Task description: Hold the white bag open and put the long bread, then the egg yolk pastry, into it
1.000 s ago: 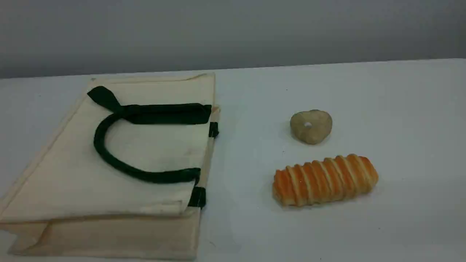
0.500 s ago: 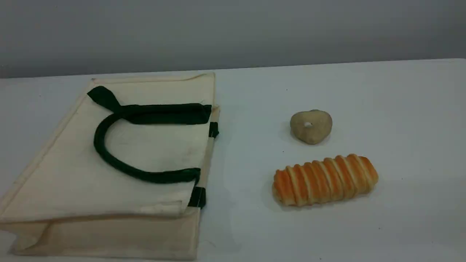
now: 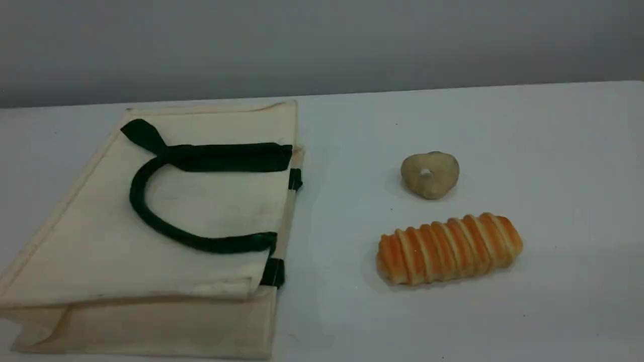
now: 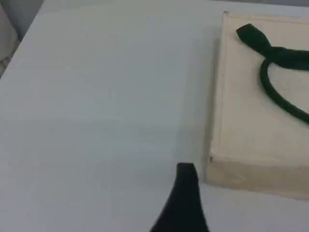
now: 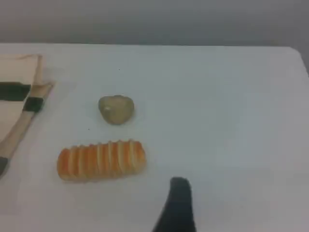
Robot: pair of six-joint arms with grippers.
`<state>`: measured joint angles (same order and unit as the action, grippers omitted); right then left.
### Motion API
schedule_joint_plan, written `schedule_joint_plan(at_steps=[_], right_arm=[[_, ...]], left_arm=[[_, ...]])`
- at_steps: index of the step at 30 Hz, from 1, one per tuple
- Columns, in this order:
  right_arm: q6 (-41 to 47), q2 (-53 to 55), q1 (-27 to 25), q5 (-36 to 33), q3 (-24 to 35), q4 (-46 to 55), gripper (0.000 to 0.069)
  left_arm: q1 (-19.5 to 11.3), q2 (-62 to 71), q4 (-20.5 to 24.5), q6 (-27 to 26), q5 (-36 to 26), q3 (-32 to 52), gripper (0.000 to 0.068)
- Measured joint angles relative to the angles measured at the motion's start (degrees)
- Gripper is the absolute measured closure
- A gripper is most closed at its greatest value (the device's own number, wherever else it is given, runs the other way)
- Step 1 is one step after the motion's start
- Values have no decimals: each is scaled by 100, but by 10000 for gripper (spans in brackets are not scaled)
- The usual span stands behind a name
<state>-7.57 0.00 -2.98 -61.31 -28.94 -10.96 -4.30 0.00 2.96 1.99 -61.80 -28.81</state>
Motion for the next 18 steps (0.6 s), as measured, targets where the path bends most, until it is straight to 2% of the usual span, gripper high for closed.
schedule_joint_plan(at_steps=[15, 18], right_arm=[[0, 0, 17, 0, 0, -89, 105], [5, 0, 153, 0, 0, -113, 105]], left_arm=[[44, 0, 0, 0, 0, 0, 104], [44, 0, 0, 0, 0, 0, 104]])
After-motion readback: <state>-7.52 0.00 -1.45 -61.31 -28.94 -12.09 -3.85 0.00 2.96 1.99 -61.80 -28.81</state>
